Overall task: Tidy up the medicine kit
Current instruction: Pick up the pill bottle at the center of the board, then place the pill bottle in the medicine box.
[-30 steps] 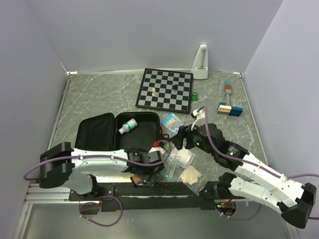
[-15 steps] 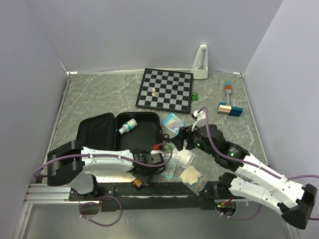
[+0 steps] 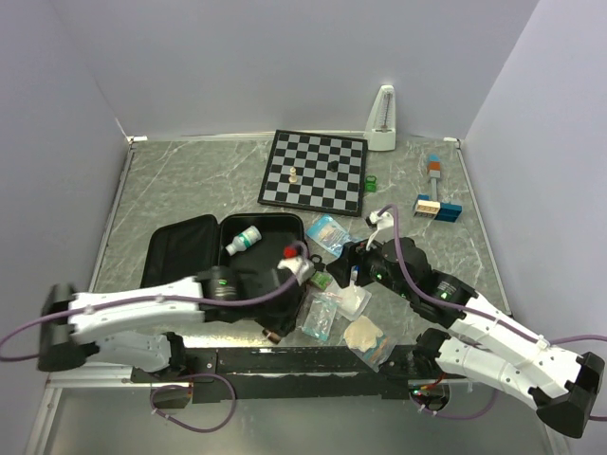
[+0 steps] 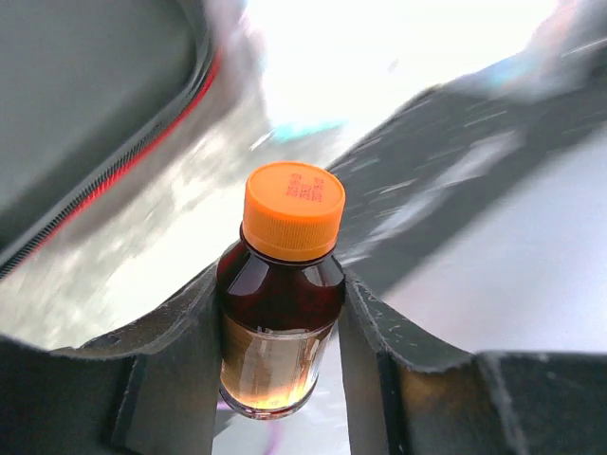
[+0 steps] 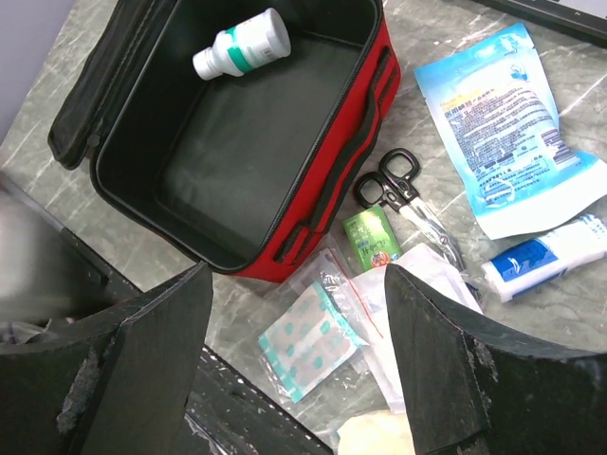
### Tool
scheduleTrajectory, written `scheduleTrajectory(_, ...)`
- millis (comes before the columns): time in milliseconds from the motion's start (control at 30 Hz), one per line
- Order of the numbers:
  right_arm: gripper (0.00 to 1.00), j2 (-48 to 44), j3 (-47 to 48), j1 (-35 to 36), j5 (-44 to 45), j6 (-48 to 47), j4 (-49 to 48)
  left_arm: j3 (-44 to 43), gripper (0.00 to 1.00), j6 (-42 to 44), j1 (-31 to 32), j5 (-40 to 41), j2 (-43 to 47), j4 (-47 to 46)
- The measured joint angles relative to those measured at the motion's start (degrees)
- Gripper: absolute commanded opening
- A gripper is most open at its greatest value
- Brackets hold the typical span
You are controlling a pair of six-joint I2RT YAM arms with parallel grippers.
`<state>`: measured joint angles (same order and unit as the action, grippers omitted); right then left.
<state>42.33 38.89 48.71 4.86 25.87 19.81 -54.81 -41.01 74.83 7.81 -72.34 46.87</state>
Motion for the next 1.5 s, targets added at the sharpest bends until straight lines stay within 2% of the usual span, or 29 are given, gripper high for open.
scheduleTrajectory(167,0.8,-0.31,0.04,0.0,-0.24,0.02,0.11,-6.19,0.34,-1.84,-2.6,0.61,11.58,-3.91)
scheduleTrajectory(267,0.8,-0.31,0.04,0.0,-0.5,0.11,0.11,-3.15,0.28,-5.75,-7.61,1.7,16.85,-9.73)
scheduleTrajectory(333,0.8,-0.31,0.04,0.0,-0.85,0.26,0.11,1.88,0.27,-10.21,-11.17,4.04,20.26,-14.95)
scheduleTrajectory(400,0.8,-0.31,0.04,0.0,-1.25,0.39,0.09,7.74,0.32,-16.02,-13.49,8.33,23.26,-19.21)
scheduleTrajectory(567,0.8,-0.31,0.57,0.0,-1.9,0.68,0.57,24.7,0.4,-30.82,-14.16,22.16,30.34,-35.82)
scheduleTrajectory(667,0.8,-0.28,1.73,0.0,-2.12,0.66,1.18,27.21,0.42,-37.35,-14.16,29.42,27.45,-40.85)
scheduleTrajectory(800,0.8,-0.26,2.97,0.0,-2.49,0.66,1.46,24.41,0.45,-48.48,-14.16,37.27,17.46,-44.0)
scheduleTrajectory(967,0.79,0.17,3.21,0.0,-3.08,0.66,1.84,23.41,0.46,-62.9,-14.16,44.68,9.35,-42.18)
scheduleTrajectory(1067,0.79,0.92,3.23,0.0,-3.54,0.57,2.21,23.45,0.49,-67.3,-14.16,47.41,6.88,-39.8)
scheduleTrajectory(1100,0.79,1.25,3.23,0.0,-3.72,0.44,2.27,23.45,0.53,-68.37,-14.16,47.95,6.32,-39.28)
scheduleTrajectory(1167,0.79,1.84,3.52,0.0,-3.93,0.17,2.67,23.45,0.7,-69.66,-14.16,48.61,5.2,-38.47)
scheduleTrajectory(1200,0.79,2.19,3.61,0.0,-3.98,0.11,2.67,23.45,0.75,-70.14,-14.16,48.85,4.44,-38.07)
scheduleTrajectory(1333,0.79,3.5,4.52,0.0,-4.26,-0.07,3.13,23.45,0.84,-71.6,-14.16,49.07,0.66,-36.28)
scheduleTrajectory(1400,0.79,3.82,4.72,0.0,-4.28,-0.04,3.21,23.45,0.95,-72.08,-14.16,49.07,-0.81,-35.54)
scheduleTrajectory(1500,0.79,3.89,4.72,0.0,-4.31,-0.04,3.48,23.52,0.96,-72.37,-14.16,49.05,-1.11,-35.04)
